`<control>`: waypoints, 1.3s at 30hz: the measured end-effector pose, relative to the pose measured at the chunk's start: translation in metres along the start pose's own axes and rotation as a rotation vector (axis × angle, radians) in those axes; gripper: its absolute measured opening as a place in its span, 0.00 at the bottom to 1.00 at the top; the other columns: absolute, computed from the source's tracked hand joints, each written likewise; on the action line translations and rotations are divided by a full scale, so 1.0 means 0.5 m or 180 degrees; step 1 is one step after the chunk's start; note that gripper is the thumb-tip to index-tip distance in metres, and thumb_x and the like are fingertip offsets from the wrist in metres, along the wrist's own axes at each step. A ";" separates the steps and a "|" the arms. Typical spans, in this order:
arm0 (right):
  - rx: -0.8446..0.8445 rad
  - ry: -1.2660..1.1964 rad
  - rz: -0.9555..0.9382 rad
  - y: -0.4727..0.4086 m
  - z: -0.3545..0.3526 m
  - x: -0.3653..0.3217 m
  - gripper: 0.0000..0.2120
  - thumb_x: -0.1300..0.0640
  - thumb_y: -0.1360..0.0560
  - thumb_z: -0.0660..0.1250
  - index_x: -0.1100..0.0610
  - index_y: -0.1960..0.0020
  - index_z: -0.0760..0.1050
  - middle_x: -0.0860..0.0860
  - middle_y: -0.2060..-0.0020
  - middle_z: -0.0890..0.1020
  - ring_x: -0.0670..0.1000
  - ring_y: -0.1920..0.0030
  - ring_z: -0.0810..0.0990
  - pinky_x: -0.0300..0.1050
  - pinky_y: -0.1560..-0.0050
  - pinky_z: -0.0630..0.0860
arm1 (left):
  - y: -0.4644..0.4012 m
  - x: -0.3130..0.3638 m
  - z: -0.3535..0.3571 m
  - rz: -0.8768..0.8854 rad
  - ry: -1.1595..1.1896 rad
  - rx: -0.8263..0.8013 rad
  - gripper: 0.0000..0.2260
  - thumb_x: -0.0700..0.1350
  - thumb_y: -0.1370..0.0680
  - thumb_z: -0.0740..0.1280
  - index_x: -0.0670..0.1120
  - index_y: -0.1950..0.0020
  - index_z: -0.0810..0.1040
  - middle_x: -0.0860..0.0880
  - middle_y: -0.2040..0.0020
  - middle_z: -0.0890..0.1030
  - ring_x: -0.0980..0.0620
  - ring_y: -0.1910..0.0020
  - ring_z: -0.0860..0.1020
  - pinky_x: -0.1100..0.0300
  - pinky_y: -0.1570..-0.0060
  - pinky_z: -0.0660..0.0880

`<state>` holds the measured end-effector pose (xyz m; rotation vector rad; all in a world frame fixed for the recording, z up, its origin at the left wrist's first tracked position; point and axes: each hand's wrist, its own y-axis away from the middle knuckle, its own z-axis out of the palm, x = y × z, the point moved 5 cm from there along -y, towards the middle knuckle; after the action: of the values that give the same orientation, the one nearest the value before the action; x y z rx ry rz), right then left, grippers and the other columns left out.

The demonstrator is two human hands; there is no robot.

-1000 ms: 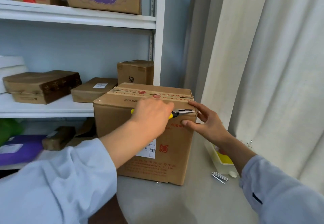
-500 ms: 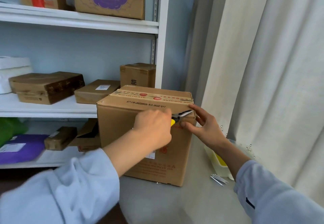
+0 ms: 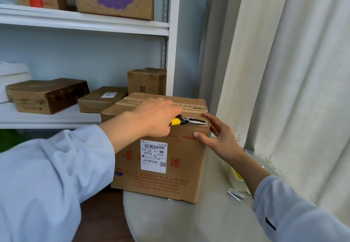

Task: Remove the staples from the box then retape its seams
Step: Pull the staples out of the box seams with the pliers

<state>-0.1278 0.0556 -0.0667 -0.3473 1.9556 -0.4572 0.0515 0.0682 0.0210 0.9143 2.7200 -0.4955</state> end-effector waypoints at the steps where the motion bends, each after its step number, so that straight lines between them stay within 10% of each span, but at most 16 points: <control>1: 0.0001 -0.0004 0.0006 0.000 0.000 0.000 0.35 0.45 0.34 0.74 0.46 0.29 0.67 0.39 0.36 0.74 0.41 0.35 0.72 0.35 0.38 0.72 | -0.005 0.000 0.001 0.0032 0.0018 -0.0011 0.16 0.43 0.24 0.61 0.51 0.37 0.68 0.50 0.52 0.71 0.49 0.52 0.71 0.56 0.58 0.67; 17: 0.0038 0.0057 -0.0042 -0.002 -0.001 0.004 0.28 0.54 0.29 0.74 0.44 0.33 0.68 0.30 0.43 0.73 0.25 0.44 0.71 0.21 0.45 0.66 | 0.041 0.077 0.027 -0.0869 0.0318 0.0031 0.16 0.41 0.25 0.61 0.46 0.37 0.66 0.47 0.58 0.73 0.45 0.57 0.73 0.56 0.63 0.66; 39: 0.0034 -0.0034 -0.0067 0.003 0.001 -0.002 0.31 0.52 0.30 0.74 0.48 0.29 0.68 0.38 0.38 0.75 0.37 0.38 0.73 0.24 0.42 0.68 | 0.033 0.048 0.015 -0.0459 0.0080 0.0261 0.08 0.44 0.23 0.62 0.48 0.44 0.69 0.50 0.61 0.70 0.47 0.61 0.69 0.57 0.63 0.66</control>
<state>-0.1271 0.0572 -0.0668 -0.3630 1.9401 -0.4783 0.0438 0.0905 0.0028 0.7512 2.8205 -0.6316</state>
